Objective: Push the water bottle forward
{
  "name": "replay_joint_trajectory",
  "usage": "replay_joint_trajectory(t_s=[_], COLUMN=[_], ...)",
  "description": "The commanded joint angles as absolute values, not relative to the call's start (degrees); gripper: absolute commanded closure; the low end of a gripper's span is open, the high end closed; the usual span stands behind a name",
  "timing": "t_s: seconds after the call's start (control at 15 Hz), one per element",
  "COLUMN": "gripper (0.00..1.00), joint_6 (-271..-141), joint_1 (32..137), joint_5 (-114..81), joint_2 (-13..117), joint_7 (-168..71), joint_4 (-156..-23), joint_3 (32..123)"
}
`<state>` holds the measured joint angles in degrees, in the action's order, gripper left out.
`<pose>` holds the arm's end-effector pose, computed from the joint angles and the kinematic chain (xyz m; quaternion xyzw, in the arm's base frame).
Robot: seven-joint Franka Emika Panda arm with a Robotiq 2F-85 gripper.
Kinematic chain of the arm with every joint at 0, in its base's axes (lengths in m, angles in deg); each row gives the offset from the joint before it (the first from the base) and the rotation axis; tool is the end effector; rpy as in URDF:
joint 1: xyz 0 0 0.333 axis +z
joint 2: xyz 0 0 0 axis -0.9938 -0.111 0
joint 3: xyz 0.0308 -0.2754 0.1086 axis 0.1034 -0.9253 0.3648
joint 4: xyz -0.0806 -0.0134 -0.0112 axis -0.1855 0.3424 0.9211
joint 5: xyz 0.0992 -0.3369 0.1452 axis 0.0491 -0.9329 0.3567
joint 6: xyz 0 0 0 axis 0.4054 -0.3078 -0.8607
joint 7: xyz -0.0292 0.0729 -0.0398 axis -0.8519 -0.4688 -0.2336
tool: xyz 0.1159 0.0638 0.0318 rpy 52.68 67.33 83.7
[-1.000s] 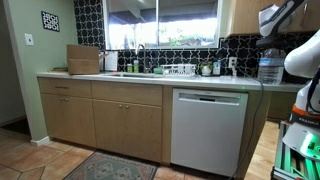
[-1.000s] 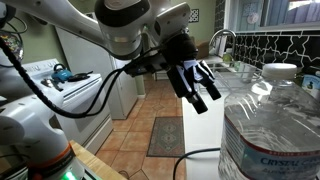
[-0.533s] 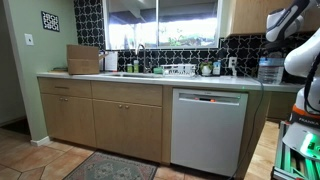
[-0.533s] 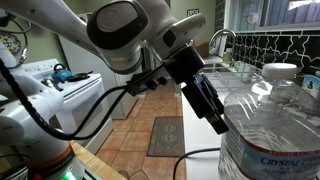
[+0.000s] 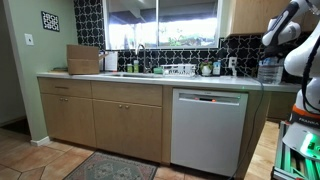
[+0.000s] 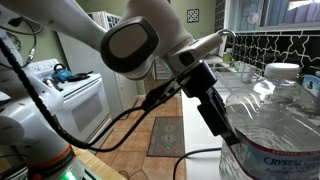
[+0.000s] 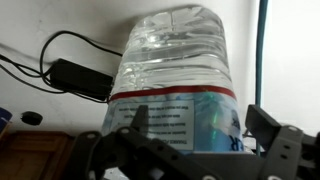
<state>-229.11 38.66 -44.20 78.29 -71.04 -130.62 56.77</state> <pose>0.1943 -0.4952 0.4241 0.7673 -0.5633 0.2081 0.2250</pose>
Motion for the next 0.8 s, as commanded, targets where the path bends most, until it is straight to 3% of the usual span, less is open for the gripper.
replay_joint_trajectory(t_s=[0.0,0.73], gripper=[0.0,0.0], joint_6=[-234.02,-237.13], joint_1=[39.06,42.24], joint_5=[-35.31,-10.66], joint_2=[72.38,61.18], joint_7=[-63.9,-52.33], joint_4=[-126.9,-114.92], joint_3=[55.53,55.51])
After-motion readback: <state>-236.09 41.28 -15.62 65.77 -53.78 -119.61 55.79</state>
